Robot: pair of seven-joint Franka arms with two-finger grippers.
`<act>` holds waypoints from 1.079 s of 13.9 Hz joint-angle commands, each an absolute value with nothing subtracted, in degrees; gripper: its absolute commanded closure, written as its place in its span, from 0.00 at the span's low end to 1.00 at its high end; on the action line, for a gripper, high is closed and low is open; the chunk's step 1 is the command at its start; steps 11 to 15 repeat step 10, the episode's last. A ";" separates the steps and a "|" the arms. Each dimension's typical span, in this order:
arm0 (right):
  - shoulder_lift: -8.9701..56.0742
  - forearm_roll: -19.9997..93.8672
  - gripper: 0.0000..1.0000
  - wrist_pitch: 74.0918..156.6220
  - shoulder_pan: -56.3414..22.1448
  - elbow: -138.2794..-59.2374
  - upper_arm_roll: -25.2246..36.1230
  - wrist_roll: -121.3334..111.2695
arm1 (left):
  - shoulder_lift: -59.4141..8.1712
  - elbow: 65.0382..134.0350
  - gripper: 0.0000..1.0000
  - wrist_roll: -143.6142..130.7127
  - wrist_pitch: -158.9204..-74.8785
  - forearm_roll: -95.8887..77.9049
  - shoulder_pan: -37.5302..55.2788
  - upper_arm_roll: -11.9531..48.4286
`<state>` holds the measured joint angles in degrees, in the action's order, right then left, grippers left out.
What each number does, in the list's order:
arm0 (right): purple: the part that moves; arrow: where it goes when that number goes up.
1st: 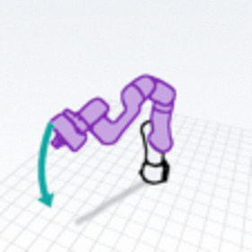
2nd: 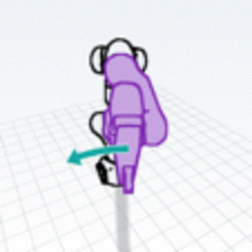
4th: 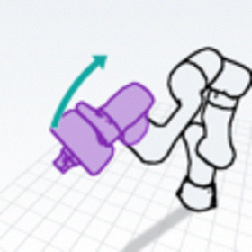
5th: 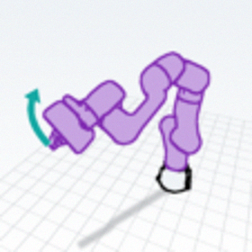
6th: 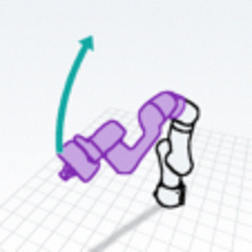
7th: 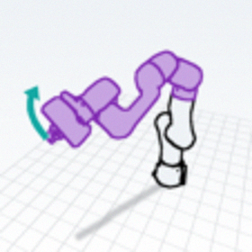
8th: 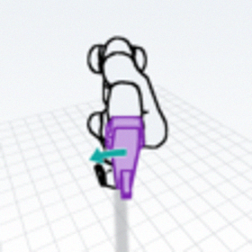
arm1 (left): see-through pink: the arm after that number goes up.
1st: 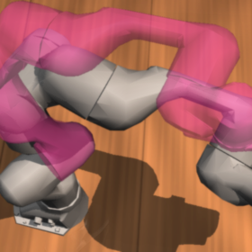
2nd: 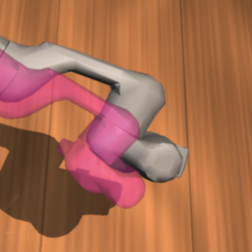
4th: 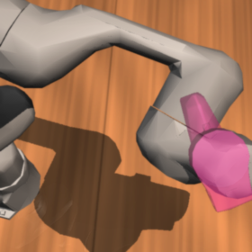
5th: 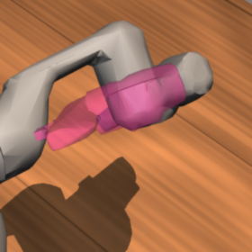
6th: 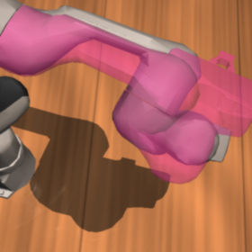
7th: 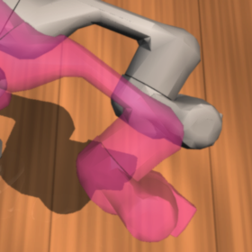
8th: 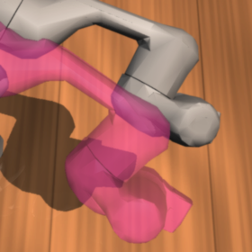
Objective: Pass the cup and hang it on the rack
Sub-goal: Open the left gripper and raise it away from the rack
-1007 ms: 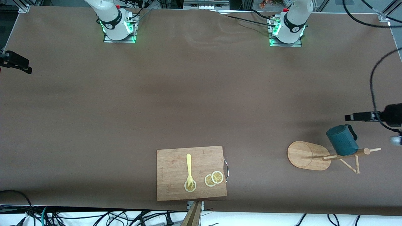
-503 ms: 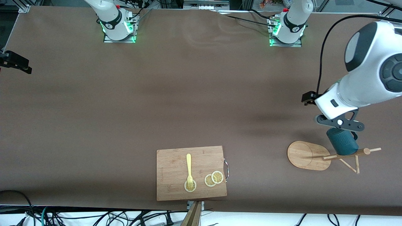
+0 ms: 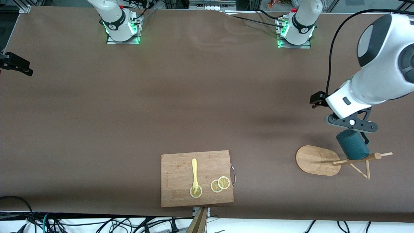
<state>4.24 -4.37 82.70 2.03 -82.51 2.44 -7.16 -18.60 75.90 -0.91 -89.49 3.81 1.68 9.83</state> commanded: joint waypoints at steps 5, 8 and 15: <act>3.69 -3.52 0.00 83.14 2.90 -82.97 1.93 -8.00 | 0.70 104.50 0.00 -1.32 -106.44 -0.44 1.76 4.14; 3.69 -3.51 0.00 83.14 2.90 -82.97 1.93 -8.00 | 0.79 104.33 0.00 -1.32 -106.26 -0.44 2.37 3.17; 3.69 -3.52 0.00 83.14 2.90 -82.97 1.93 -8.00 | 0.70 104.24 0.00 -1.32 -106.26 -0.44 2.72 3.08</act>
